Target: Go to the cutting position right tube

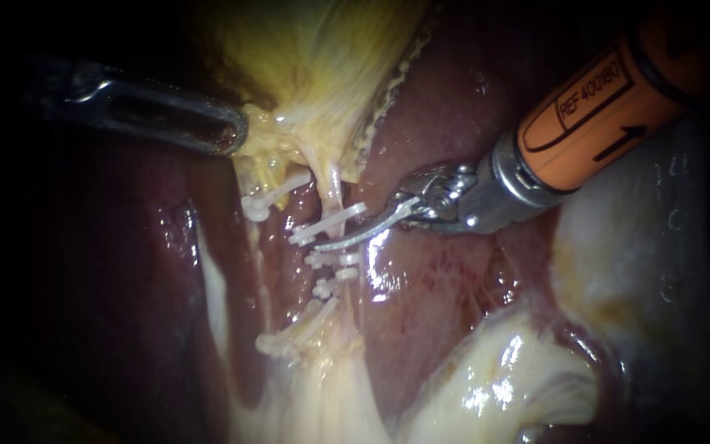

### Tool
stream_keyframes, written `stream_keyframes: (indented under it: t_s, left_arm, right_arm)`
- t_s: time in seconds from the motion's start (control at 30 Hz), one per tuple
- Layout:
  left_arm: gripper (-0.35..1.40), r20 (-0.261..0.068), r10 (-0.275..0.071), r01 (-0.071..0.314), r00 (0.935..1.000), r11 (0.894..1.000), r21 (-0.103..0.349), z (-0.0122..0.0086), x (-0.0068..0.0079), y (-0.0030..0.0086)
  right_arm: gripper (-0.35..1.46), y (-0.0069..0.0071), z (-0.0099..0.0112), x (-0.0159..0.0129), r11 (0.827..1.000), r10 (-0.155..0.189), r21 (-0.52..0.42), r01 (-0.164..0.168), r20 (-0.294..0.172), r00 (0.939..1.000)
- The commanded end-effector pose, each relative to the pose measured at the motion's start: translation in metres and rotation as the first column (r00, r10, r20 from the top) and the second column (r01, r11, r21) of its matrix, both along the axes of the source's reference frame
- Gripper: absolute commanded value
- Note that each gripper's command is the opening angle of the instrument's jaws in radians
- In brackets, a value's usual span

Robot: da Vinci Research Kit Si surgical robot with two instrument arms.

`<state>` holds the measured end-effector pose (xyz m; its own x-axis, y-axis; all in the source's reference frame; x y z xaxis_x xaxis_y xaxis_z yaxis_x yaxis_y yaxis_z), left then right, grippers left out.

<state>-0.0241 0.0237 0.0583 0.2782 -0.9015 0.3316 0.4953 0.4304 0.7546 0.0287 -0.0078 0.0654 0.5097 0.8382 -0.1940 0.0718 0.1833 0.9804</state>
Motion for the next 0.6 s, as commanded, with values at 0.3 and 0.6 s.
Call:
stream_keyframes:
  t_s: [0.3, 0.6]
  left_arm:
    - [-0.35, -0.001, -0.001, 0.001, 1.0, 1.0, 0.0, 0.0001, -0.0001, 0.0]
    - [-0.35, -0.001, -0.001, 0.001, 1.0, 1.0, 0.0, 0.0001, -0.0001, 0.0]
  right_arm:
    - [1.22, -0.0012, 0.0006, 0.0021, 1.0, 0.012, 0.0, -0.012, -0.012, 0.9998]
    - [1.32, -0.002, 0.0002, 0.0043, 0.996, 0.039, -0.08, -0.05, -0.138, 0.9897]
